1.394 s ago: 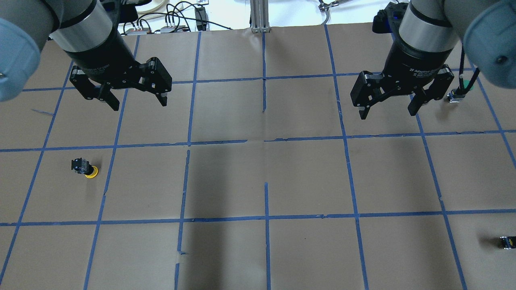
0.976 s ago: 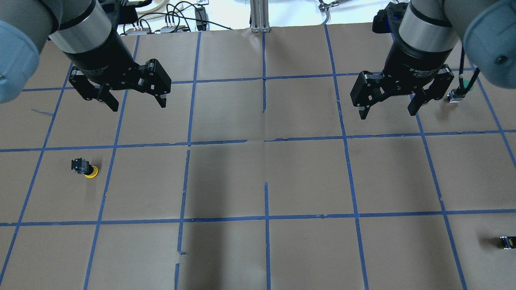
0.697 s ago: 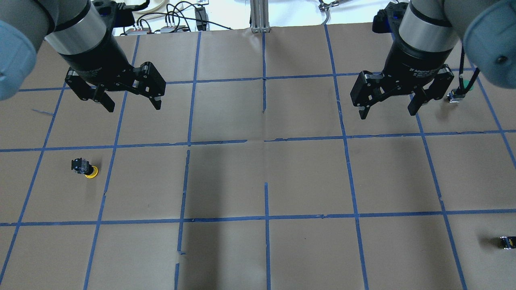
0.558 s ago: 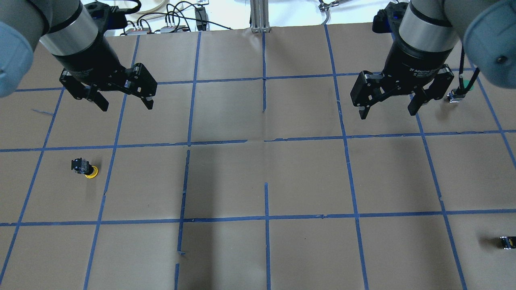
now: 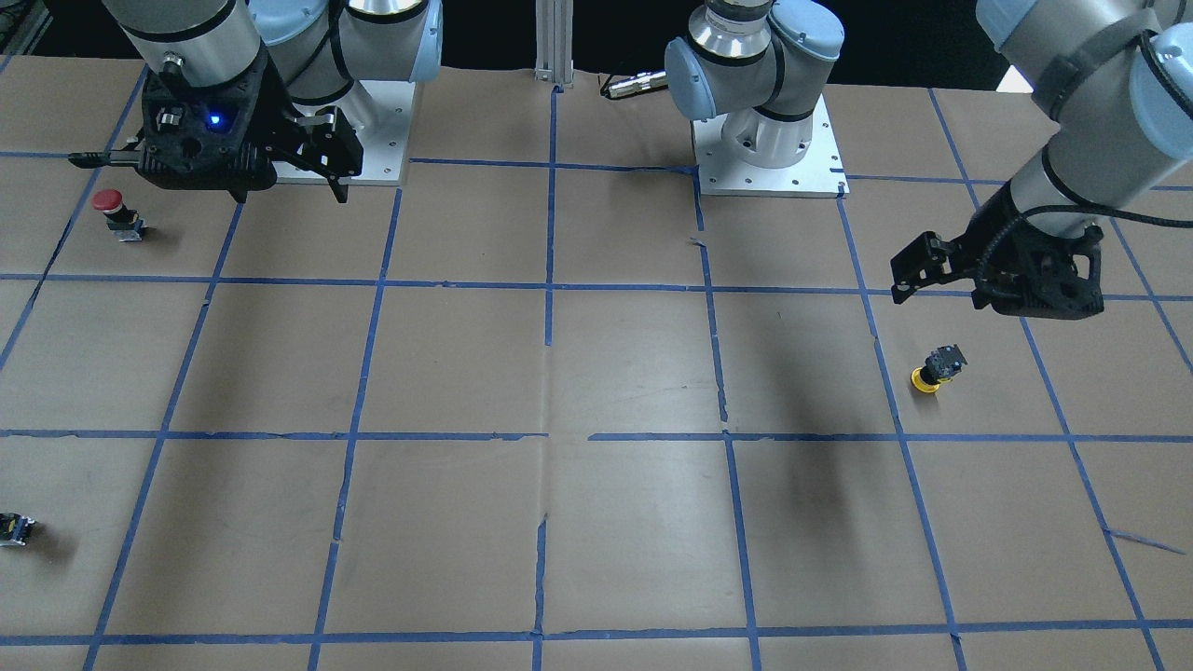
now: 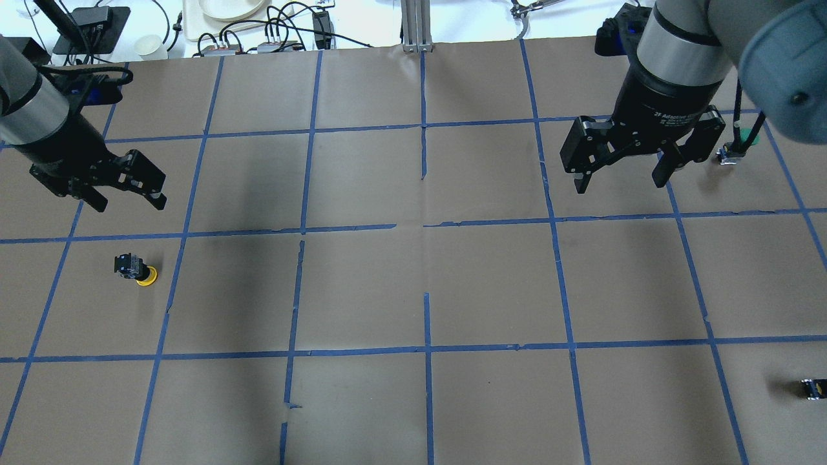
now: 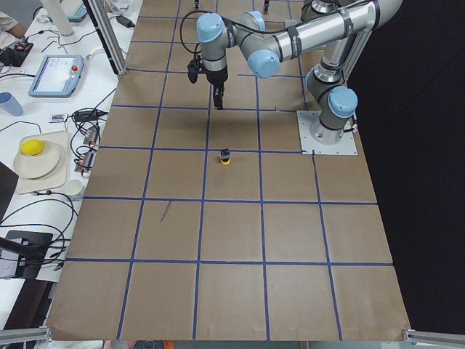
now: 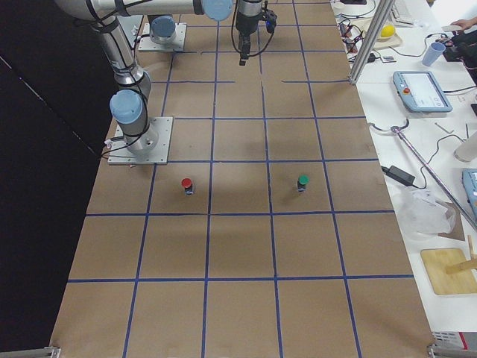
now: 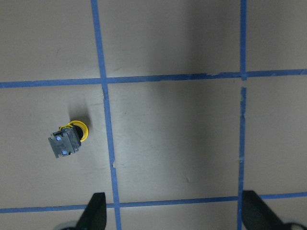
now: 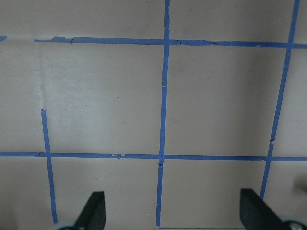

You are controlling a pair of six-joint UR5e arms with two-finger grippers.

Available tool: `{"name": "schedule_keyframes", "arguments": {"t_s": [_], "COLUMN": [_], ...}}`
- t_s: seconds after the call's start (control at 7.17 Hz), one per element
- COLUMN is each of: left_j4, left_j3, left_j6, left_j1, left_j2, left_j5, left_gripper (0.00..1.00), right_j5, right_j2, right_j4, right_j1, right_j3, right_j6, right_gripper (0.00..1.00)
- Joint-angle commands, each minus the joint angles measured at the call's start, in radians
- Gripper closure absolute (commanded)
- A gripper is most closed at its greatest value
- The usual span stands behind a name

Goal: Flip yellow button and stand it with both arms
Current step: 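Grasp the yellow button's base with the left gripper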

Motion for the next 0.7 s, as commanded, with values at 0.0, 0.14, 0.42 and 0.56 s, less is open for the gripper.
{"name": "schedule_keyframes", "arguments": {"t_s": [0.0,0.14,0.42,0.56], "left_j4": [0.083,0.142,0.233,0.286], "left_j3": [-0.051,-0.061,-0.108,-0.151], "left_j6": [0.063,0.062,0.051,0.046], "left_j1": [0.127,0.175,0.218,0.218], "left_j2": [-0.089,-0.126,-0.171,-0.177], "left_j5": [0.001,-0.003,-0.012,-0.012], "left_gripper": [0.01,0.01,0.02,0.08], "right_j5": [0.001,0.001,0.001,0.001], "right_j2": [-0.003,-0.003,-0.003,-0.003], "right_j4": [-0.005,-0.005,-0.003,-0.002], "right_j1": [0.001,0.001,0.001,0.001], "right_j3": [0.018,0.018,0.019,0.019], "right_j6": [-0.001,-0.001,-0.001,-0.001], "right_gripper": [0.00,0.00,0.00,0.00]}}
